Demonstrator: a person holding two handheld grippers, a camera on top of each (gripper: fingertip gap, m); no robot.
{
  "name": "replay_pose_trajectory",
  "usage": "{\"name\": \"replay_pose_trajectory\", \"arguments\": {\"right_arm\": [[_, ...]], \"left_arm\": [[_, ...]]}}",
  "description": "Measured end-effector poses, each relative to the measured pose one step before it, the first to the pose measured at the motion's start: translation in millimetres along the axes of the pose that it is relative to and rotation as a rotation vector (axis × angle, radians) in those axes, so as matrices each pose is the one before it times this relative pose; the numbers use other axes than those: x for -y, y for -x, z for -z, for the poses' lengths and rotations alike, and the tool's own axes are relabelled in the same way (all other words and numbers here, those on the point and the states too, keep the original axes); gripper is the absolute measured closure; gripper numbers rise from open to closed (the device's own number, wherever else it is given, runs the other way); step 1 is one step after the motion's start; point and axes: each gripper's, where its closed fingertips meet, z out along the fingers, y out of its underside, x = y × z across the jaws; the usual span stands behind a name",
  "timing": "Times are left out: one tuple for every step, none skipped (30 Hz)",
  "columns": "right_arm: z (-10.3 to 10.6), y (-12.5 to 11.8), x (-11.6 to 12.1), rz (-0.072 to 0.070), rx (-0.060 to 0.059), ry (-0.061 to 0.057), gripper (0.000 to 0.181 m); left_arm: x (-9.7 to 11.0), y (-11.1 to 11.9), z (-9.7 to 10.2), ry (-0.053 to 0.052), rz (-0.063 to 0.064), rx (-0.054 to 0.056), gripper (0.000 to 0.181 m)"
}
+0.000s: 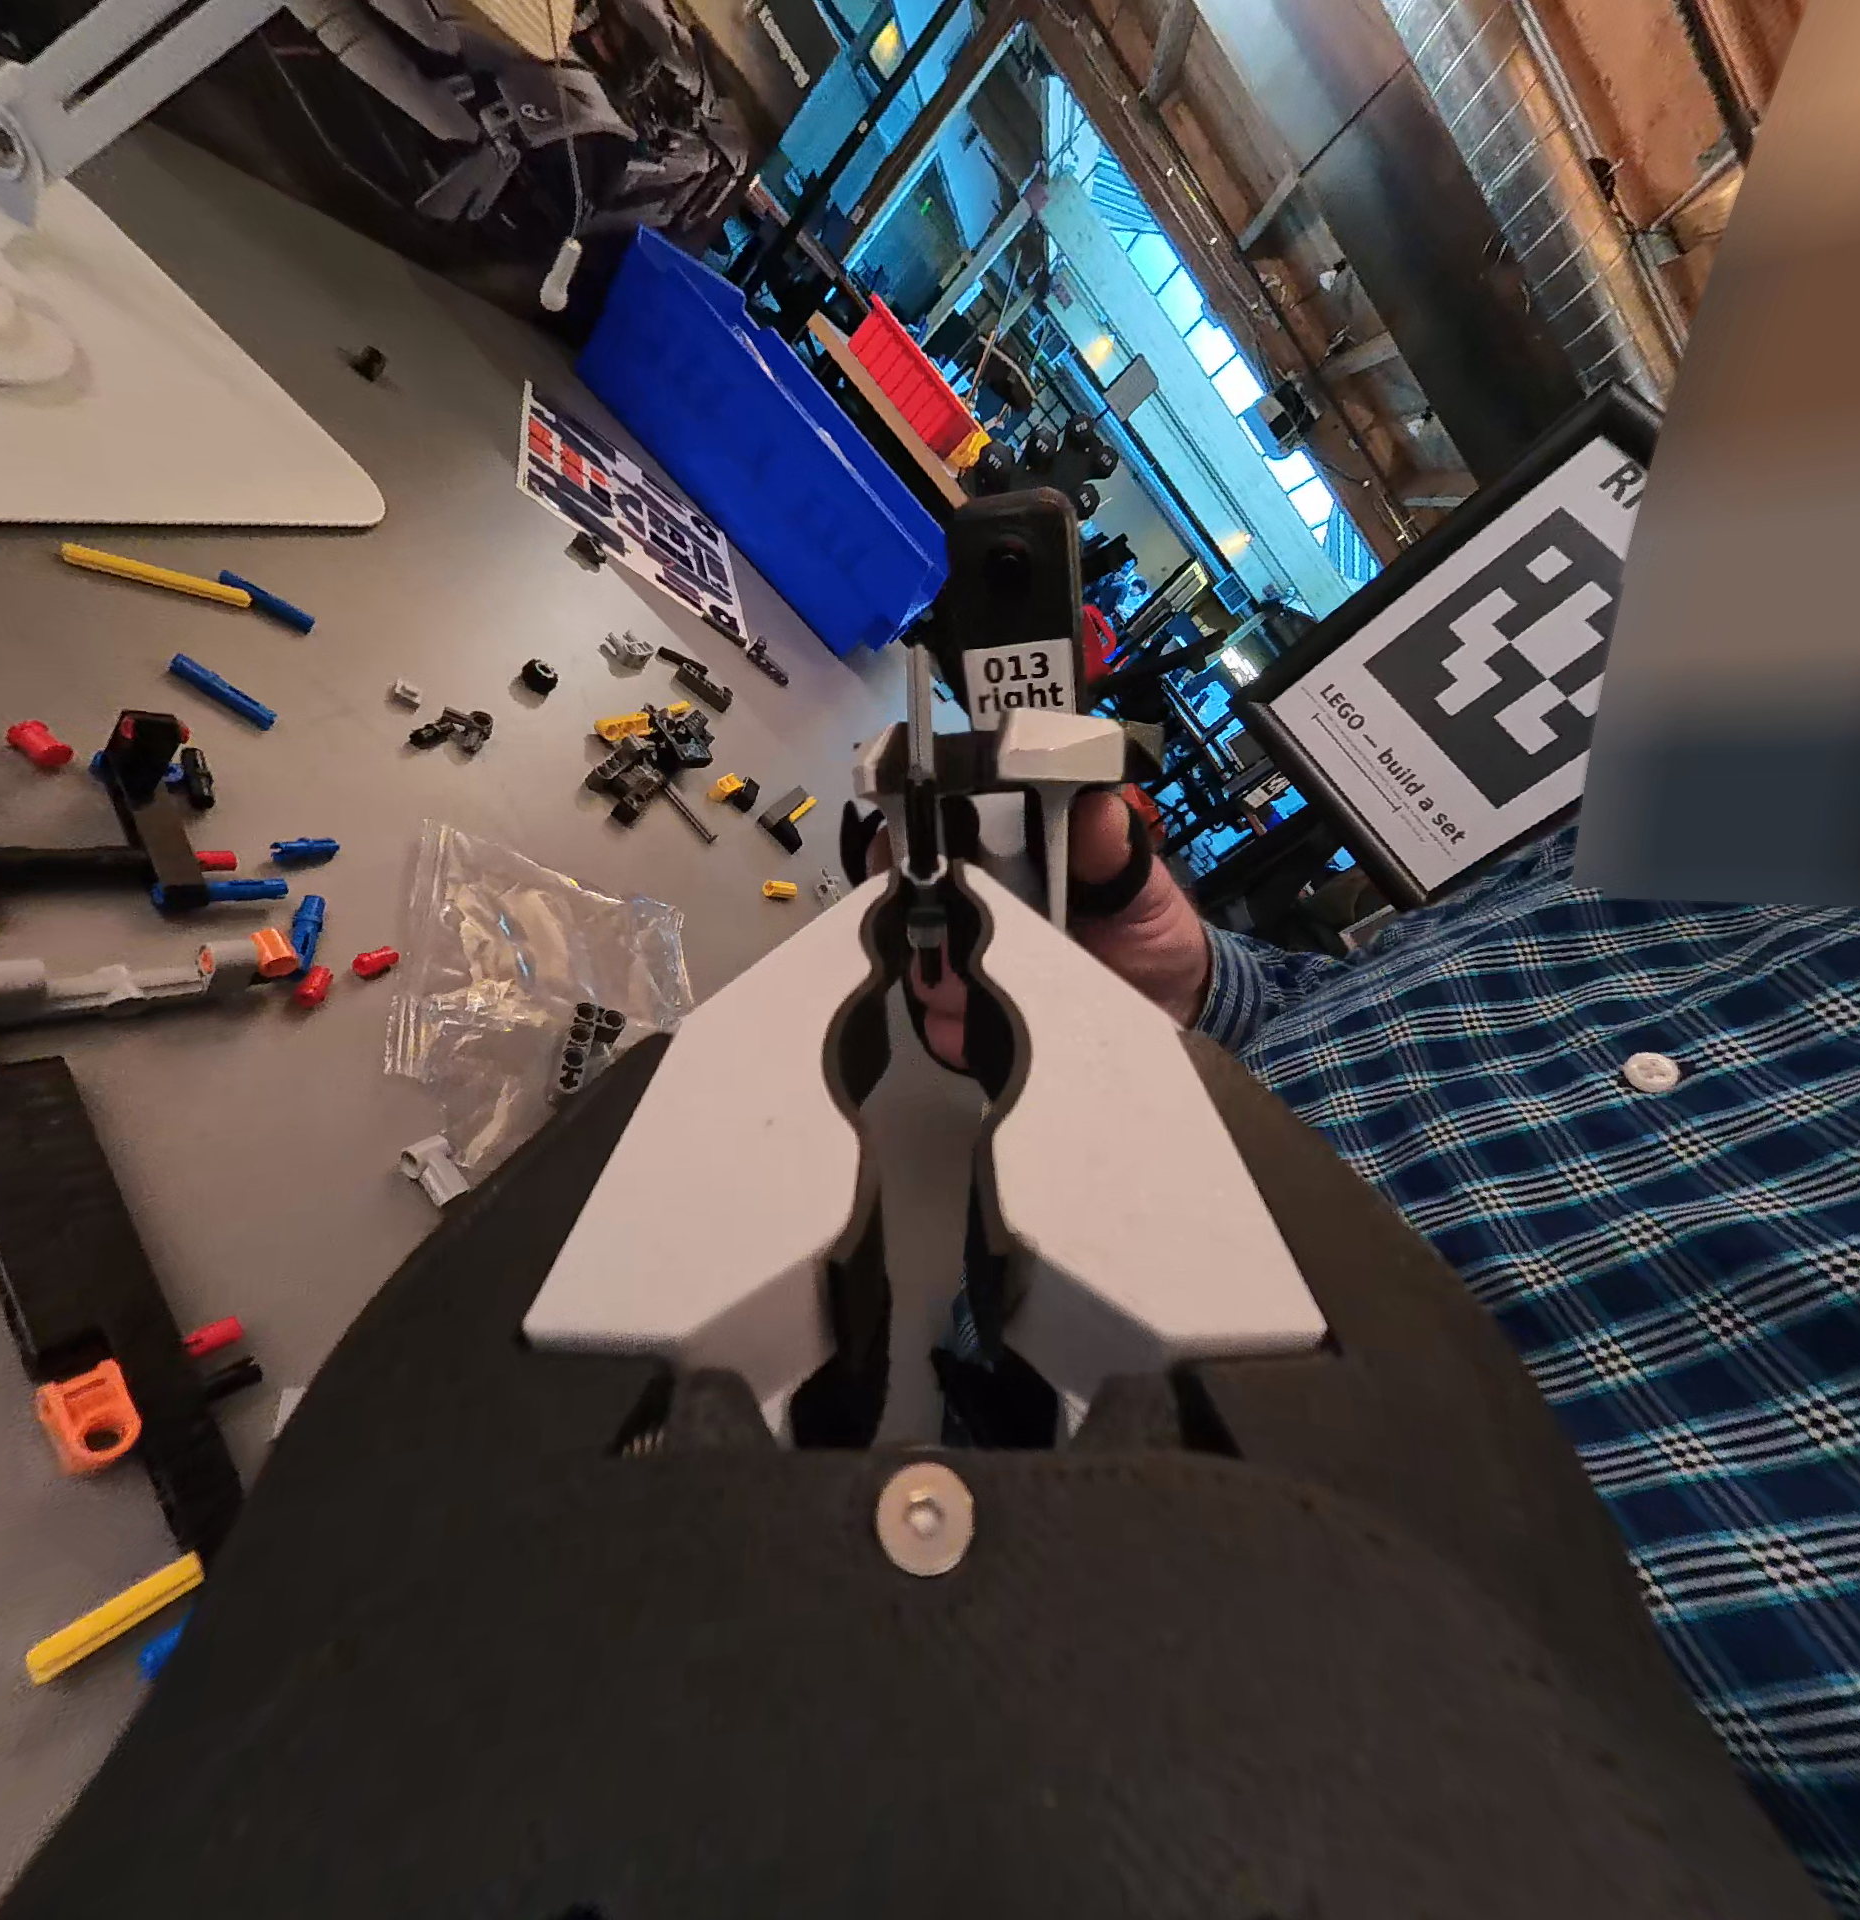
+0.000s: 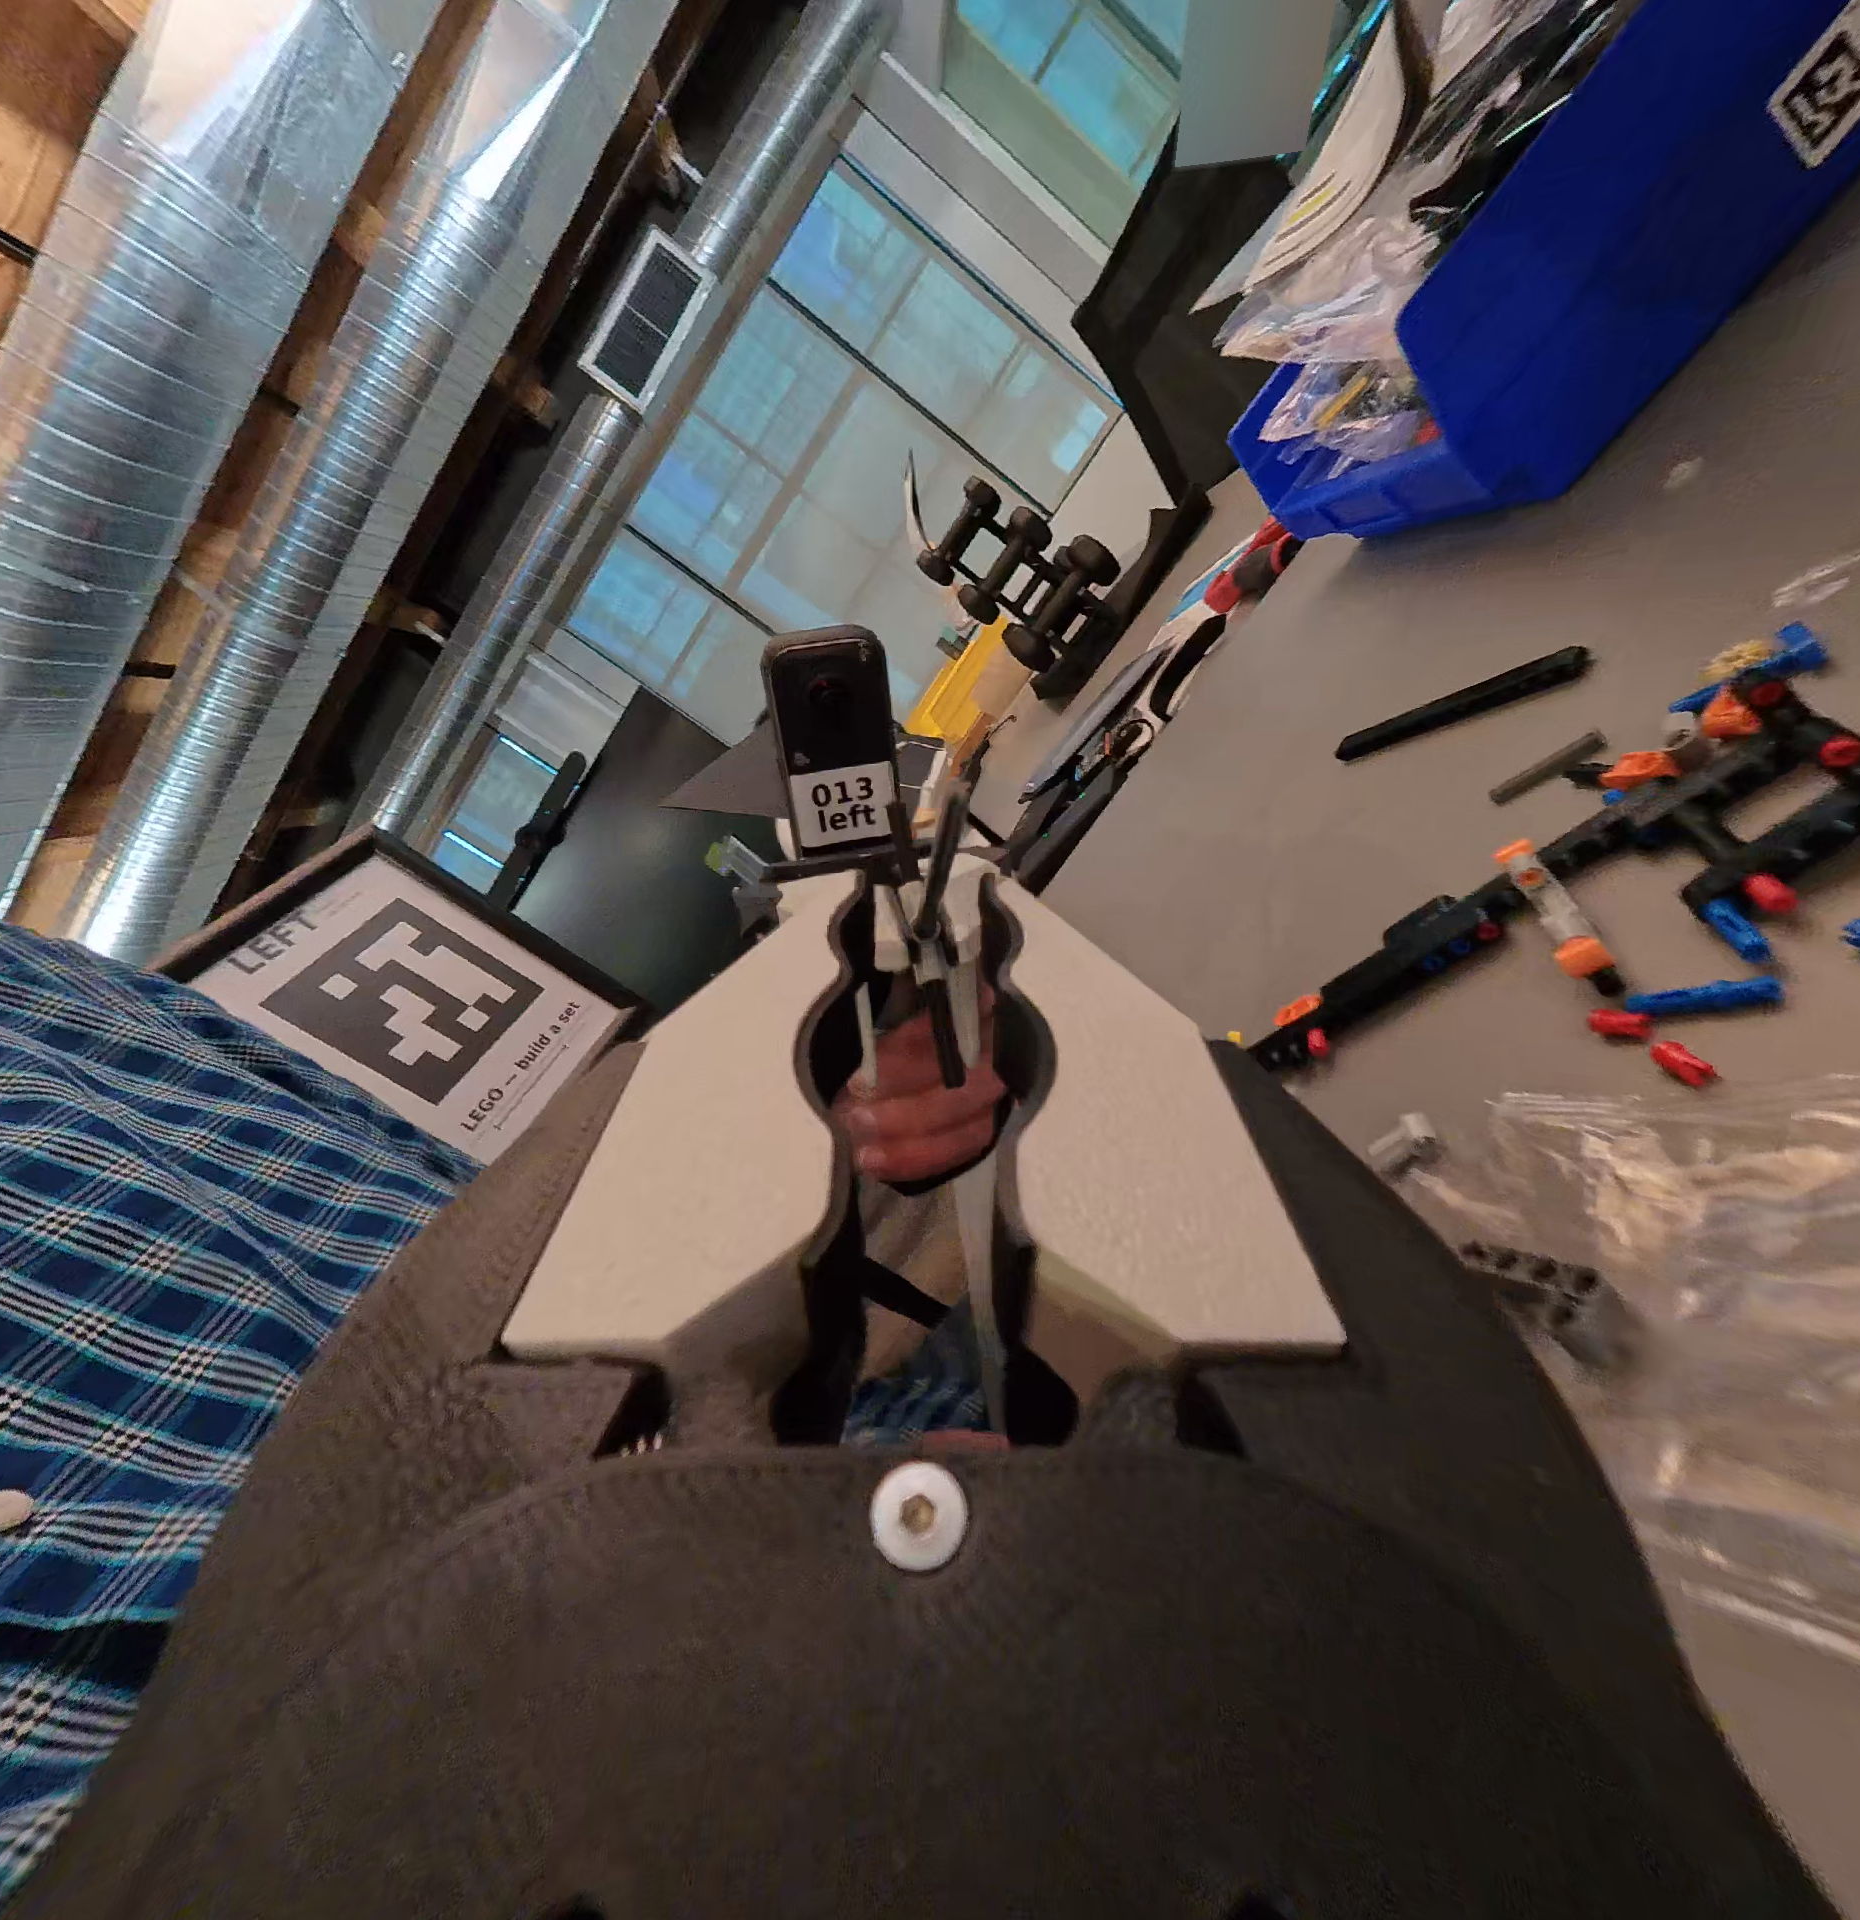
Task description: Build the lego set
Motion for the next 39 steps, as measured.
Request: {"name": "replay_pose_trajectory", "arguments": {"right_arm": [[5.97,-2.96,1.04,0.0043,-0.0232,-0.0031,0.159],[7.25,-3.55,1.52,0.0059,-0.0259,-0.0069,0.156],[7.96,-3.33,1.68,0.0115,-0.0233,-0.0064,0.156],[8.53,-3.93,1.70,0.0163,-0.0270,-0.0017,0.156],[9.15,-5.46,1.92,0.0270,-0.0378,0.0047,0.155],[9.55,-7.91,2.00,0.0489,-0.0535,0.0152,0.155],[9.60,-10.81,1.73,0.0701,-0.0691,0.0295,0.156],[8.85,-14.13,1.61,0.0750,-0.0816,0.0401,0.156],[7.35,-15.50,0.98,0.0793,-0.0829,0.0498,0.156],[5.43,-16.99,-0.21,0.0935,-0.0853,0.0588,0.157],[3.20,-19.62,-2.61,0.0931,-0.0933,0.0705,0.158],[0.36,-19.13,-3.83,0.0770,-0.0811,0.0680,0.159],[-2.14,-14.79,-2.87,0.0598,-0.0515,0.0517,0.159],[-3.95,-12.27,-1.34,0.0404,-0.0365,0.0347,0.159],[-5.58,-10.22,-1.40,0.0247,-0.0232,0.0308,0.158],[-7.05,-7.75,-2.20,0.0161,-0.0092,0.0302,0.157],[-7.70,-6.26,-2.91,0.0123,-0.0032,0.0299,0.158],[-7.24,-5.01,-3.47,0.0150,-0.0034,0.0323,0.158],[-6.74,-4.19,-3.78,0.0174,-0.0062,0.0328,0.159],[-6.35,-3.40,-3.40,0.0144,-0.0073,0.0287,0.159],[-5.21,-2.59,-2.28,0.0070,-0.0061,0.0188,0.161],[-4.19,-1.86,-1.84,0.0020,-0.0024,0.0160,0.161],[-2.76,-2.39,-1.08,0.0035,-0.0069,0.0121,0.161],[-1.47,-1.29,0.21,0.0053,-0.0011,0.0032,0.161],[-1.46,0.46,0.26,-0.0029,0.0107,0.0017,0.163],[-1.86,0.77,-0.86,-0.0068,0.0126,0.0060,0.168],[-2.08,-0.52,-1.39,-0.0042,0.0066,0.0066,0.172],[-1.15,-0.80,0.51,-0.0047,0.0048,-0.0061,0.172],[-0.52,-0.78,0.69,-0.0079,0.0056,-0.0055,0.172],[-0.15,-0.38,0.45,-0.0051,0.0054,-0.0037,0.172],[0.36,-0.27,0.97,-0.0030,0.0042,-0.0075,0.172],[1.06,0.20,2.46,-0.0035,0.0070,-0.0207,0.176],[1.27,1.02,2.64,-0.0106,0.0139,-0.0201,0.181],[-0.05,0.54,-1.57,-0.0074,0.0108,0.0072,0.181],[-0.55,-0.62,-2.07,0.0097,-0.0027,0.0088,0.181],[-0.16,-0.59,-0.91,0.0123,-0.0068,0.0011,0.180],[-0.12,1.49,0.01,0.0040,0.0068,-0.0017,0.180],[0.19,1.20,0.21,0.0012,0.0034,0.0020,0.173],[0.70,0.11,0.80,0.0077,-0.0051,-0.0008,0.166]], "left_arm": [[-0.02,0.70,0.41,-0.0002,0.0036,-0.0010,0.177],[-0.29,1.08,0.45,0.0016,0.0035,0.0019,0.177],[-1.19,1.79,0.46,0.0075,0.0042,0.0050,0.177],[-1.23,1.87,0.69,0.0082,0.0027,0.0044,0.177],[-0.98,2.11,0.79,0.0060,0.0038,0.0050,0.177],[-0.75,2.60,0.89,0.0053,0.0056,0.0064,0.177],[-1.17,2.75,0.89,0.0092,0.0055,0.0070,0.177],[-1.45,2.96,0.63,0.0119,0.0020,0.0095,0.177],[-1.21,2.62,0.47,0.0108,-0.0013,0.0087,0.177],[-1.24,2.08,0.20,0.0127,-0.0051,0.0067,0.177],[-1.60,2.35,-0.02,0.0157,-0.0069,0.0101,0.177],[-0.94,2.65,0.16,0.0123,-0.0089,0.0134,0.177],[-0.41,2.27,0.09,0.0083,-0.0089,0.0106,0.177],[0.19,1.31,0.18,0.0047,-0.0080,0.0049,0.177],[0.69,1.08,0.16,0.0001,-0.0045,0.0024,0.177],[0.49,1.47,0.15,-0.0004,-0.0020,0.0042,0.177],[-0.33,2.14,-0.06,0.0022,-0.0019,0.0068,0.177],[-0.01,1.66,-0.08,-0.0011,-0.0025,0.0046,0.177],[0.44,0.88,-0.23,-0.0051,0.0012,-0.0006,0.177],[-0.16,1.14,-0.53,-0.0016,0.0046,0.0007,0.177],[-0.98,1.41,-0.71,0.0041,0.0018,0.0025,0.177],[-1.14,0.83,-0.80,0.0059,-0.0009,0.0010,0.177],[-1.16,0.94,-0.73,0.0071,-0.0003,0.0021,0.177],[-1.08,1.40,-0.61,0.0082,-0.0006,0.0047,0.177],[-0.75,1.40,-0.45,0.0063,0.0009,0.0034,0.177],[0.54,0.94,-0.31,0.0001,0.0025,-0.0014,0.177],[1.01,0.44,-0.33,-0.0021,0.0035,-0.0037,0.177],[0.57,0.95,-0.59,0.0017,0.0016,-0.0005,0.177],[0.20,1.22,-0.73,0.0040,-0.0012,0.0021,0.177],[0.24,0.72,-0.85,0.0026,-0.0003,0.0002,0.177],[0.77,0.31,-1.02,-0.0011,0.0014,-0.0023,0.177],[0.53,0.27,-1.15,-0.0005,0.0011,-0.0022,0.177],[-0.10,0.59,-1.37,0.0031,-0.0003,0.0003,0.177],[-0.06,0.64,-1.39,0.0023,0.0000,0.0012,0.177],[-0.06,0.18,-1.29,0.0014,0.0006,-0.0012,0.177],[-0.19,0.02,-1.42,0.0027,0.0007,-0.0022,0.177],[-0.43,0.14,-1.21,0.0029,0.0006,-0.0004,0.177],[-0.32,0.20,-0.91,0.0029,0.0005,-0.0004,0.177],[-0.18,0.09,-0.64,0.0016,0.0007,-0.0005,0.177]]}}
